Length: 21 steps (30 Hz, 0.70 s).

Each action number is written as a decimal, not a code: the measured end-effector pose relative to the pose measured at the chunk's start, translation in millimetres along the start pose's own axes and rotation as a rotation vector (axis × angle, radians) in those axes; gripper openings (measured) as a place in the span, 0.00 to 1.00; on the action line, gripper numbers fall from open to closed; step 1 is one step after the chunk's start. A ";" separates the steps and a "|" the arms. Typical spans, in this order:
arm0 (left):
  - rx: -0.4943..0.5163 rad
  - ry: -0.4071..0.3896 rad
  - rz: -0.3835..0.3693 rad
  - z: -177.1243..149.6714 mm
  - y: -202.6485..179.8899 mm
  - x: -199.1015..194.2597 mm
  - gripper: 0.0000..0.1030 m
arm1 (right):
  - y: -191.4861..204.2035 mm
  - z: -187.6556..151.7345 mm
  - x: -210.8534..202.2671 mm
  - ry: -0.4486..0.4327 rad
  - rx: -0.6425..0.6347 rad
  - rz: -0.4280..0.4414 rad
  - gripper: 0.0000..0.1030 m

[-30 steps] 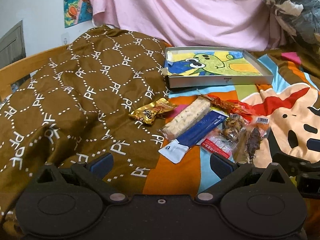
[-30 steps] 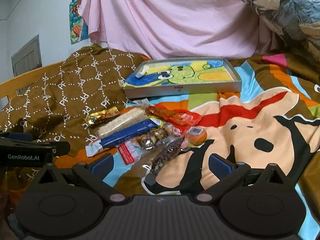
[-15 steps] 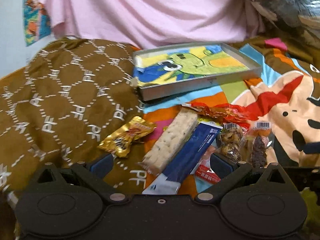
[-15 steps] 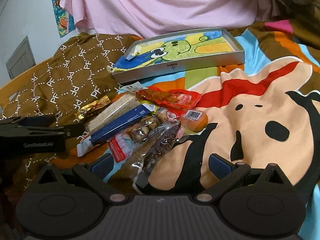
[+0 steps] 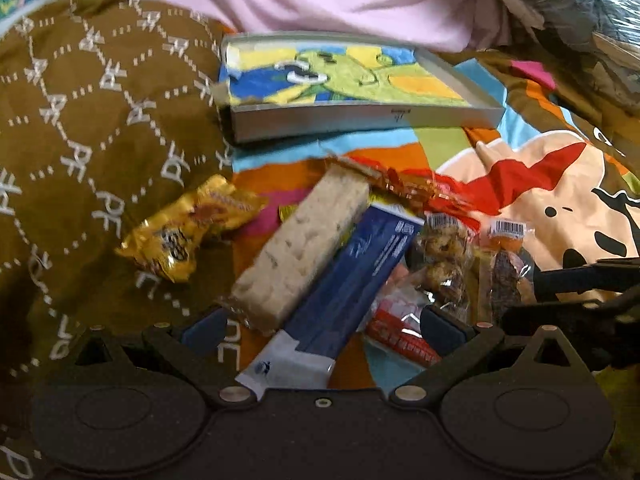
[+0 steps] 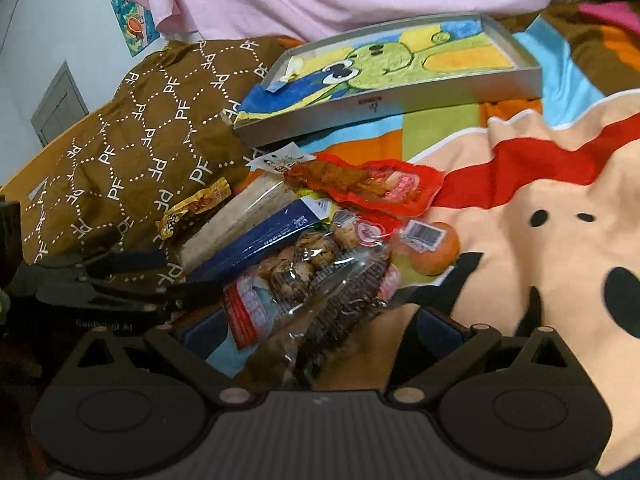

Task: Organize snacks
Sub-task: 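Grasp the blue long packet with the left tool while the right tool grasps the clear brown-snack bag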

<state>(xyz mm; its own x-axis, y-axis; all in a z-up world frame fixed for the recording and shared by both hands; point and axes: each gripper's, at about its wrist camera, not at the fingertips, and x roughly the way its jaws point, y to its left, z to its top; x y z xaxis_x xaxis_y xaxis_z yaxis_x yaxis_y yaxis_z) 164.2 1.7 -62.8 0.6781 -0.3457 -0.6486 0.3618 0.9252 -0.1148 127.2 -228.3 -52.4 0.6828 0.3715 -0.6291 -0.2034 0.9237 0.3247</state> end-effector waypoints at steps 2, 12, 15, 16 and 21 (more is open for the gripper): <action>-0.011 0.029 -0.012 -0.3 3.9 5.4 0.99 | -2.8 0.5 4.6 0.009 0.024 -0.002 0.93; 0.096 0.105 -0.177 -0.2 -2.2 7.1 0.96 | -13.7 0.4 9.3 0.003 0.071 0.001 0.78; 0.120 0.117 -0.246 -1.6 -6.6 4.3 0.89 | -15.8 1.4 7.7 -0.003 0.099 0.005 0.70; 0.118 0.120 -0.269 -1.7 -7.1 3.1 0.88 | -16.4 1.5 7.0 -0.005 0.105 0.005 0.67; 0.099 0.110 -0.304 -2.5 -6.9 -1.7 0.83 | -15.4 3.5 2.4 -0.010 0.124 0.017 0.53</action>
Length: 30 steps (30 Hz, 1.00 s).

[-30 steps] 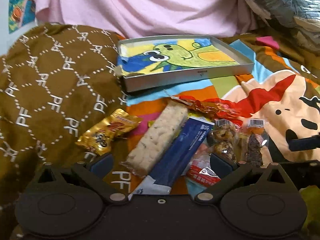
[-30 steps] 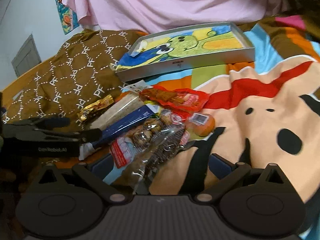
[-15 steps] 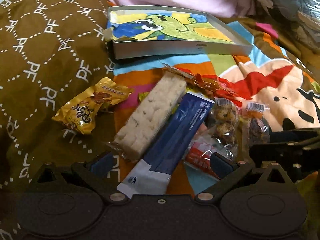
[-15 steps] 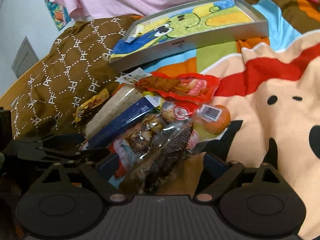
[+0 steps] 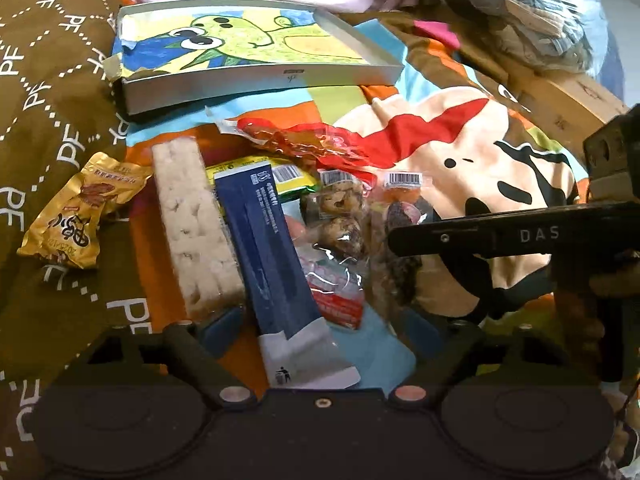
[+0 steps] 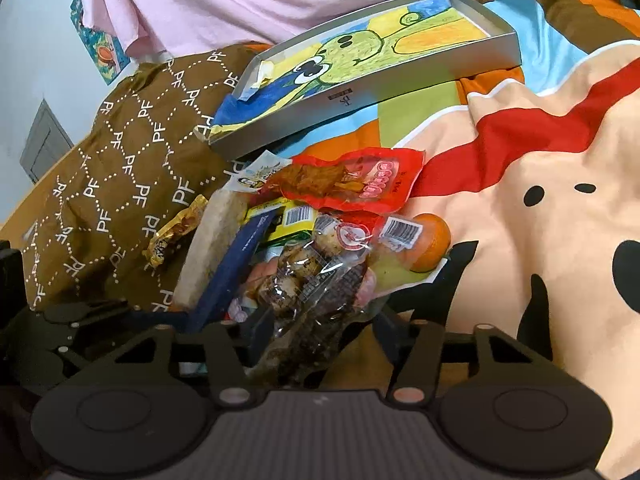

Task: Organize snacks
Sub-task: 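Grasp the blue long packet with the left tool while the right tool grasps the clear brown-snack bag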

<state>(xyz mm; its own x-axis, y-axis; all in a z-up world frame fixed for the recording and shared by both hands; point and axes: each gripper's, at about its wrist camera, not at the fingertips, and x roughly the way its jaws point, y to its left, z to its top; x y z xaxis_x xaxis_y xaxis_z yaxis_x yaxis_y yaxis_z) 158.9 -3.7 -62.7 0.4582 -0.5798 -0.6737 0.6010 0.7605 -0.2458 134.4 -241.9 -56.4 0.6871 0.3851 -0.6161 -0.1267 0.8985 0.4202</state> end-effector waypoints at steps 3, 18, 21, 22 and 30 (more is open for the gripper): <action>-0.040 -0.003 0.001 0.2 5.1 0.4 0.81 | 2.8 1.1 -2.1 -0.005 -0.002 0.021 0.48; -0.265 0.017 0.040 21.4 44.3 14.6 0.40 | 17.6 1.8 6.9 0.020 0.016 0.078 0.34; -0.272 0.018 0.043 20.5 45.2 15.4 0.39 | 24.1 0.2 10.2 0.029 0.010 0.090 0.34; -0.259 0.019 0.050 20.4 43.0 15.4 0.39 | 25.8 -0.3 11.7 0.032 0.008 0.096 0.33; -0.211 0.020 0.062 19.6 37.8 17.1 0.43 | 35.0 -3.4 13.6 0.038 -0.020 0.106 0.23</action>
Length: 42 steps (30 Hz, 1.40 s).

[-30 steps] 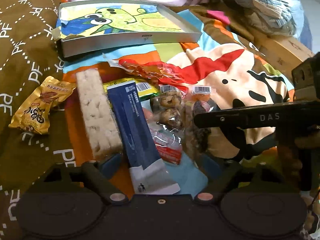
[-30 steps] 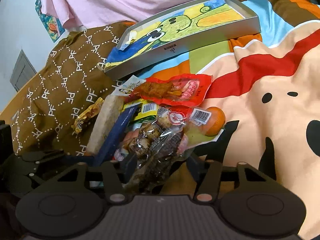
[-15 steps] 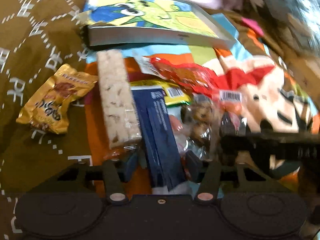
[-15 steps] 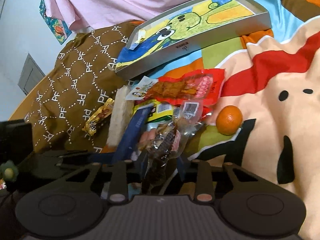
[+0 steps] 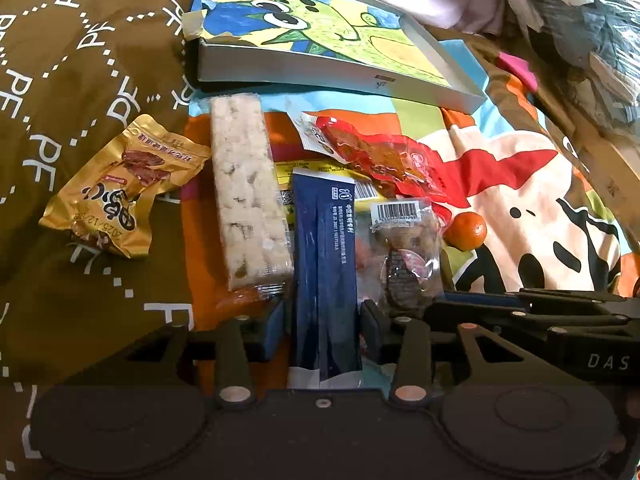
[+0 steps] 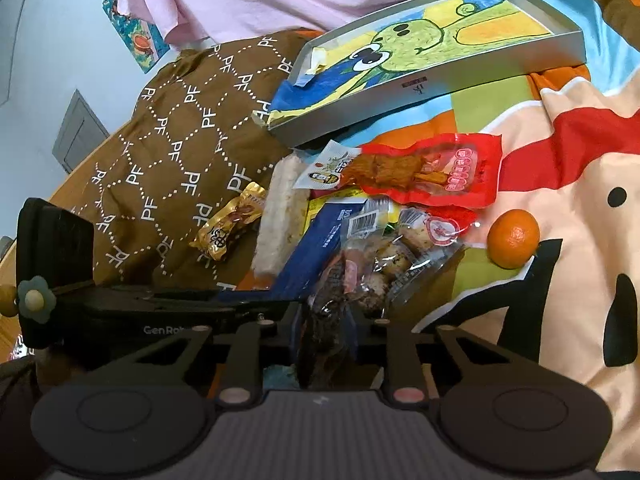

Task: Organize snacks
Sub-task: 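Grasp the blue long packet with the left tool while the right tool grasps the clear brown-snack bag, then lift the blue packet with the left tool while the right tool lifts the brown-snack bag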

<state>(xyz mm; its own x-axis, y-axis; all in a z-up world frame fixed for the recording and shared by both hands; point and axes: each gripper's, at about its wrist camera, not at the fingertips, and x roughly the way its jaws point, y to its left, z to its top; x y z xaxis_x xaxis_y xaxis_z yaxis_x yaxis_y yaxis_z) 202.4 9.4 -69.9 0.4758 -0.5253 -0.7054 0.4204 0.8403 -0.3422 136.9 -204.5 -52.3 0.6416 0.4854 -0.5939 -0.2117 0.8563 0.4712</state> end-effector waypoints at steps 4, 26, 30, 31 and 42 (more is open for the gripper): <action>0.008 -0.001 0.004 -1.2 0.3 0.2 0.43 | -3.0 -3.5 1.2 0.019 0.026 0.014 0.23; 0.079 0.080 0.077 -1.8 -14.9 -7.4 0.31 | 29.2 -5.2 -23.1 0.048 -0.263 -0.173 0.12; 0.088 0.080 0.072 -3.4 -13.6 -4.3 0.34 | 41.3 -6.0 -18.0 0.073 -0.347 -0.212 0.12; 0.091 0.074 0.071 -4.1 -13.3 -4.3 0.34 | 41.8 -5.6 -15.6 0.079 -0.341 -0.205 0.12; 0.174 0.058 0.100 -8.0 -20.4 -1.7 0.36 | 45.6 -9.3 -2.9 0.089 -0.355 -0.224 0.16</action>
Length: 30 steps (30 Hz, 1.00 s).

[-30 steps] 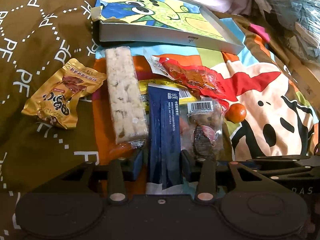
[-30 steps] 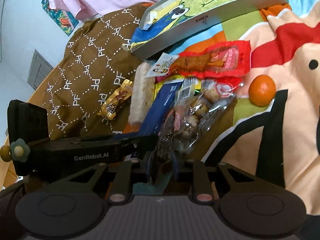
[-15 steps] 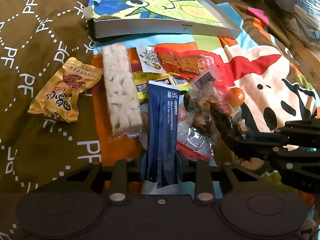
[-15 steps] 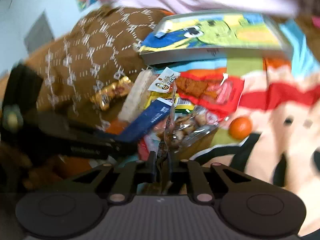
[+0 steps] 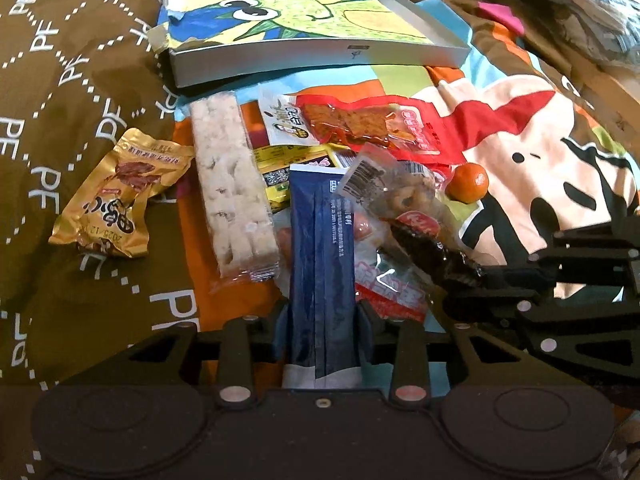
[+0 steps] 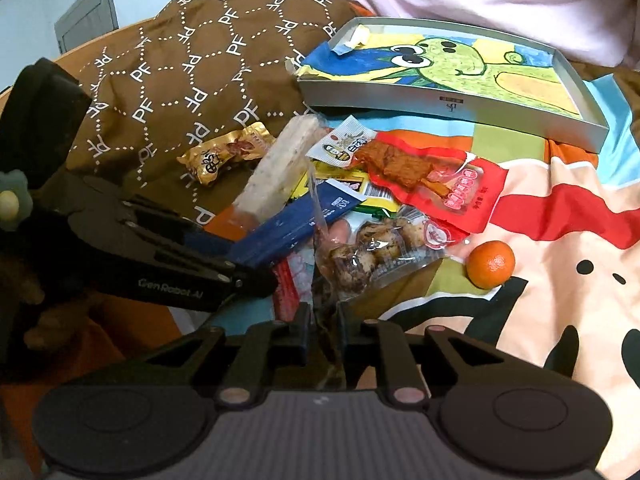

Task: Organize snacks
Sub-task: 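Lift the blue packet with the left tool while the right tool lifts the brown-snack bag, then lower the blue packet into the grey tray with the left tool while the right tool lowers its bag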

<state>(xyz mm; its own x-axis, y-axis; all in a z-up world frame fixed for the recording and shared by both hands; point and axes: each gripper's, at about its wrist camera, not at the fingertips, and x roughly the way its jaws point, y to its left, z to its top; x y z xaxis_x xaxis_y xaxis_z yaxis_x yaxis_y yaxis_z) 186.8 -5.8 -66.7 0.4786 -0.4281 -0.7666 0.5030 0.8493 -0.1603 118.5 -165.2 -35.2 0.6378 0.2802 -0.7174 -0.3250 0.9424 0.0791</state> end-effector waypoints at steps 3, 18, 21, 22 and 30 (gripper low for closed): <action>0.038 -0.008 0.021 -2.0 -4.6 -0.9 0.33 | 2.9 -0.6 -1.1 -0.015 -0.019 -0.008 0.14; 0.008 -0.041 -0.012 -8.8 -18.9 -18.1 0.26 | 19.2 -5.2 -21.9 -0.127 -0.226 -0.172 0.12; 0.011 -0.081 -0.013 -12.9 -25.6 -24.7 0.26 | 16.6 -5.9 -30.5 -0.158 -0.228 -0.190 0.12; 0.012 -0.099 -0.013 -14.4 -27.6 -27.1 0.26 | 15.1 -6.2 -33.8 -0.169 -0.224 -0.193 0.12; -0.072 -0.219 -0.038 -15.8 -35.7 -43.0 0.26 | 8.1 -11.1 -57.3 -0.244 -0.236 -0.215 0.12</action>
<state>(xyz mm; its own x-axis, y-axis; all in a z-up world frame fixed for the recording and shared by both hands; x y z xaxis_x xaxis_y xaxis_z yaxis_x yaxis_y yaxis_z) 136.9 -12.8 -37.8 0.6092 -0.5102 -0.6071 0.4749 0.8478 -0.2360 71.5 -175.7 -1.1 0.8466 0.1429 -0.5127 -0.2992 0.9244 -0.2364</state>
